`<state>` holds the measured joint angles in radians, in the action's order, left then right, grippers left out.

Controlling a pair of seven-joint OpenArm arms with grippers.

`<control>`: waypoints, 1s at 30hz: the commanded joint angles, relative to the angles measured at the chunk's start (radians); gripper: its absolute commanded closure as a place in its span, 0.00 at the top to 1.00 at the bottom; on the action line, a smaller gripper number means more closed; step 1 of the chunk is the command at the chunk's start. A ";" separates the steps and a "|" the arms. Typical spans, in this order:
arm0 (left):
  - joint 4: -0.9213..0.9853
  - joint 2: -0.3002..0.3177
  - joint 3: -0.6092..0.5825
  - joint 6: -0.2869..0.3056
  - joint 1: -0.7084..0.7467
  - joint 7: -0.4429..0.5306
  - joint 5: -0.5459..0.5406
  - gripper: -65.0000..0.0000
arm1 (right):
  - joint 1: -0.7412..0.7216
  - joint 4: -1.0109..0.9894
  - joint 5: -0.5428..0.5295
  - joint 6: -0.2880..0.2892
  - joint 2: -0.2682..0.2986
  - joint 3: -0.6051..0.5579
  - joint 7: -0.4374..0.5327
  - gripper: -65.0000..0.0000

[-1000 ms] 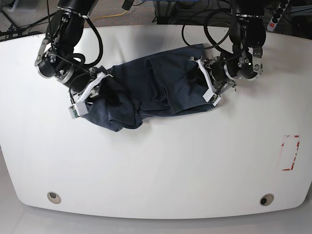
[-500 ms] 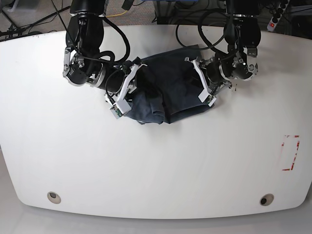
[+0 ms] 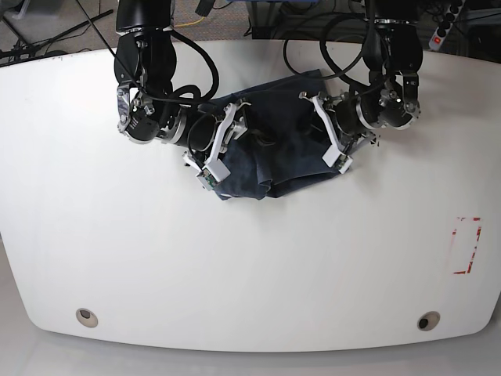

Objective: Fold the T-shirt properly
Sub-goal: 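Fold both ends of the strip inward toward each other with both grippers, then flip the folded bundle over with both grippers, exposing the printed text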

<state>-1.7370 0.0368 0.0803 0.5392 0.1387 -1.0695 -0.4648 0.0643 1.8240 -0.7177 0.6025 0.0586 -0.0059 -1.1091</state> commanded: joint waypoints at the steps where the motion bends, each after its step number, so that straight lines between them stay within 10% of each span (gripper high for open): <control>1: -0.036 0.005 0.049 0.003 -0.007 0.019 -0.084 0.32 | -0.024 0.016 -0.023 0.006 -0.003 -0.007 0.025 0.65; 11: -0.060 0.048 0.333 0.003 0.058 0.019 -0.415 0.32 | -0.034 0.015 -0.021 0.006 -0.029 -0.075 0.027 0.65; 19: -0.067 0.183 0.411 0.003 0.138 0.019 -0.457 0.32 | -0.044 0.015 -0.010 0.006 -0.064 -0.154 0.047 0.65; 30: -0.070 0.266 0.425 0.003 0.171 0.019 -0.453 0.32 | -0.034 0.136 0.350 -0.089 -0.061 -0.510 0.106 0.65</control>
<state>-1.7851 0.2863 0.5022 0.5388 0.3138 -1.0679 -0.8967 0.0349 1.9083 -0.3649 0.5190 -0.0006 -0.5255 -1.0412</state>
